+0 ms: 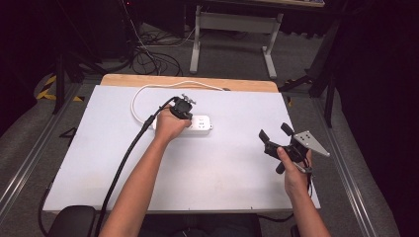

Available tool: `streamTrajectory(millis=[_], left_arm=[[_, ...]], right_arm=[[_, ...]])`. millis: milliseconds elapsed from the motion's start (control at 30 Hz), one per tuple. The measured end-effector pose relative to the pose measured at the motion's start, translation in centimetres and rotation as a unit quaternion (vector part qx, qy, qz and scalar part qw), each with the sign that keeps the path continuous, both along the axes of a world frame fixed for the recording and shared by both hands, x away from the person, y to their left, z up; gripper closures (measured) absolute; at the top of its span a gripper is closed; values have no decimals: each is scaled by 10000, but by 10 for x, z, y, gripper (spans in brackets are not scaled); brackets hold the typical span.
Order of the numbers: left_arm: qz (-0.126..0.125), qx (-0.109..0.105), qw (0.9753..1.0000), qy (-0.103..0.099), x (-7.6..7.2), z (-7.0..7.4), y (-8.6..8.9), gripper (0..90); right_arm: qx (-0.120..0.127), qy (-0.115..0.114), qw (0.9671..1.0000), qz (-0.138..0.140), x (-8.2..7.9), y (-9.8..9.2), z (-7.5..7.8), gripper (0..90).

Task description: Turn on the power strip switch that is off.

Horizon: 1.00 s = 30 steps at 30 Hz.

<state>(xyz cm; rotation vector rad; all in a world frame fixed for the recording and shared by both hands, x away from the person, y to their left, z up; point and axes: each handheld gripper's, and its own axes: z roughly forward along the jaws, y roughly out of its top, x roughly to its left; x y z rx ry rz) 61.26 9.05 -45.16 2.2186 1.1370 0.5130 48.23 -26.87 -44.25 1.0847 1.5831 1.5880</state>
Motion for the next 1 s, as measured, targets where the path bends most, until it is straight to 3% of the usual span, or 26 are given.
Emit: streamTrajectory(millis=[167,233,533,600,700,767,800,1000], left_arm=[[82,65,9999,67,1,2,-2,900],[142,216,9996,93,2,5,-4,900],[191,89,9997,149,4,5,-3,900],[275,119,9995,23,3,4,-2,900],[343,-95,9994,-5,3,2,5,900],[341,-92,9994,-34,3,2,7,900],[359,-227,9991,-67,0,2,11,900],[279,-487,9977,-386,-10,13,23,900]], right_arm=[[-27,22,10000,36,1,2,-1,54],[-52,29,10000,41,2,3,-2,54],[-40,61,10000,63,5,3,-3,54],[-41,63,9999,68,5,3,-3,54],[-35,74,9999,77,6,3,-4,54],[-38,72,9999,97,6,3,-4,53],[-51,68,9999,93,6,3,-4,53],[-70,68,9999,108,6,5,-4,53]])
